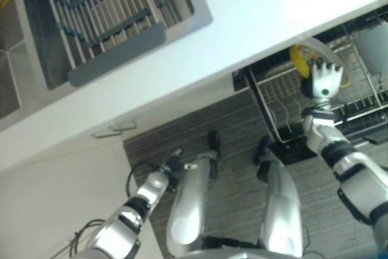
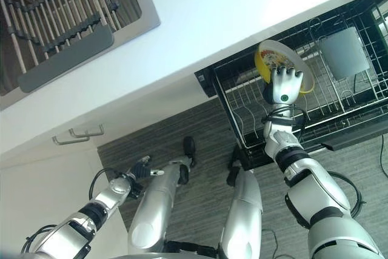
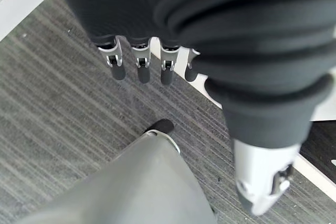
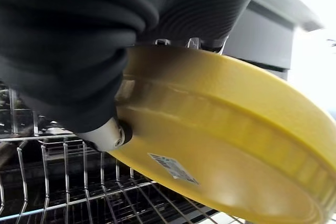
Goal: Place the dishes in the dishwasher.
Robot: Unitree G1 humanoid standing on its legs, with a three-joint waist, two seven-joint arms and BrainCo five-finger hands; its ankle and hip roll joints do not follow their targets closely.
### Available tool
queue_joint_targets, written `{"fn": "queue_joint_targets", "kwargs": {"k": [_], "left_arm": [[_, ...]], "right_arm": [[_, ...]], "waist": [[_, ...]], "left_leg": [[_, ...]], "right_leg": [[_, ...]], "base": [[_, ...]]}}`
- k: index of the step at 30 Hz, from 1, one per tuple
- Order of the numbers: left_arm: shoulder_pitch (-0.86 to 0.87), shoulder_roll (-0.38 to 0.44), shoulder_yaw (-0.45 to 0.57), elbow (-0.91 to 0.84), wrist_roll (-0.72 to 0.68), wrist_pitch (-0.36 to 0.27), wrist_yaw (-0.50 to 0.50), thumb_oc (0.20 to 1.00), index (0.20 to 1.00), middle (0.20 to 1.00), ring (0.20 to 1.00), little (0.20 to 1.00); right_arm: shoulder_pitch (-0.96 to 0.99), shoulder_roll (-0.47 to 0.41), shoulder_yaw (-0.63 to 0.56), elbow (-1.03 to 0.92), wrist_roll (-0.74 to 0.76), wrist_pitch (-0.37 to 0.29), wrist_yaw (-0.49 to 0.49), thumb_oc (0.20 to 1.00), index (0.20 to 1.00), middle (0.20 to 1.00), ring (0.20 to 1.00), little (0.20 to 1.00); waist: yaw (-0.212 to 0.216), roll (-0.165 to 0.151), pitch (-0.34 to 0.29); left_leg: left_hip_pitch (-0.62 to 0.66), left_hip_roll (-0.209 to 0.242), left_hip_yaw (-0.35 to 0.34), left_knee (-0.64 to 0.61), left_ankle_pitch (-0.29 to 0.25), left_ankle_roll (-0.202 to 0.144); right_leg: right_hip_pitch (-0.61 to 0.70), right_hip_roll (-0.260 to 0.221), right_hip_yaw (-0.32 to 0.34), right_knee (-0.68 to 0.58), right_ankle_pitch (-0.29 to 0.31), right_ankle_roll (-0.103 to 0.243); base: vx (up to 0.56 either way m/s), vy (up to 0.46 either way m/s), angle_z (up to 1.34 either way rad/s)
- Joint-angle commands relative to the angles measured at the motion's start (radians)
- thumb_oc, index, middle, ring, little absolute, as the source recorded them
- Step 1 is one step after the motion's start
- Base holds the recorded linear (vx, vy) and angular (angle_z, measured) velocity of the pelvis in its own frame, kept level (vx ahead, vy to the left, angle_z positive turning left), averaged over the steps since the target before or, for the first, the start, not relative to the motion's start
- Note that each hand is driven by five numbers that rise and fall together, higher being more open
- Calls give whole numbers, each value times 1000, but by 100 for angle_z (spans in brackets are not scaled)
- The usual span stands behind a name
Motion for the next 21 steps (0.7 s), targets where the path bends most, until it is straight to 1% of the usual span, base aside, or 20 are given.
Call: {"fn": "queue_joint_targets", "kwargs": {"k": [1, 3, 5, 10, 13, 17, 21], "left_arm": [[48, -15, -19, -3, 14, -40, 28, 1000, 1000, 1000, 1000, 1000], [53, -22, -31, -13, 1, -43, 36, 1000, 1000, 1000, 1000, 1000], [65, -39, -44, -17, -8, -50, 39, 1000, 1000, 1000, 1000, 1000], [90, -61, -70, -19, 19, -65, 45, 1000, 1000, 1000, 1000, 1000], [96, -64, -80, -25, 28, -64, 41, 1000, 1000, 1000, 1000, 1000], [105, -63, -96, -40, 13, -60, 34, 1000, 1000, 1000, 1000, 1000], [112, -64, -106, -61, -19, -55, 22, 1000, 1000, 1000, 1000, 1000]], "right_arm": [[1, -18, -41, 60, 107, 22, -60, 200, 200, 200, 200, 200], [-5, -15, -58, 61, 140, 25, -80, 200, 200, 200, 200, 200], [-9, -6, -85, 65, 190, 11, -134, 200, 200, 200, 200, 200], [-8, 14, -139, 53, 308, 7, -186, 200, 200, 200, 200, 200], [-17, 20, -167, 59, 350, -4, -186, 200, 200, 200, 200, 200], [-46, 28, -188, 60, 382, 2, -168, 200, 200, 200, 200, 200], [-69, 33, -194, 74, 405, 30, -133, 200, 200, 200, 200, 200]], "waist": [[16, 31, -27], [17, 36, -27], [16, 47, -27], [12, 59, -27], [12, 64, -27], [16, 73, -27], [21, 86, -27]], "left_leg": [[0, -39, -53, -17, -79, 0], [-14, -41, -52, -14, -79, -1], [-27, -42, -48, -27, -70, -3], [-43, -46, -39, -39, -63, -4], [-49, -48, -32, -43, -61, -1], [-67, -52, -28, -36, -61, 1], [-99, -58, -27, -24, -60, 4]], "right_leg": [[9, 32, 26, 173, -168, 35], [-6, 32, 28, 180, -170, 33], [-23, 33, 30, 178, -169, 32], [-45, 35, 37, 165, -162, 30], [-51, 34, 37, 152, -153, 31], [-73, 28, 40, 162, -151, 31], [-107, 25, 46, 174, -150, 28]], "base": [[0, 0, 0], [-4, 23, 0], [-5, 75, -1], [12, 81, -8], [32, 58, -4], [43, 43, -4], [26, 38, 0]]}}
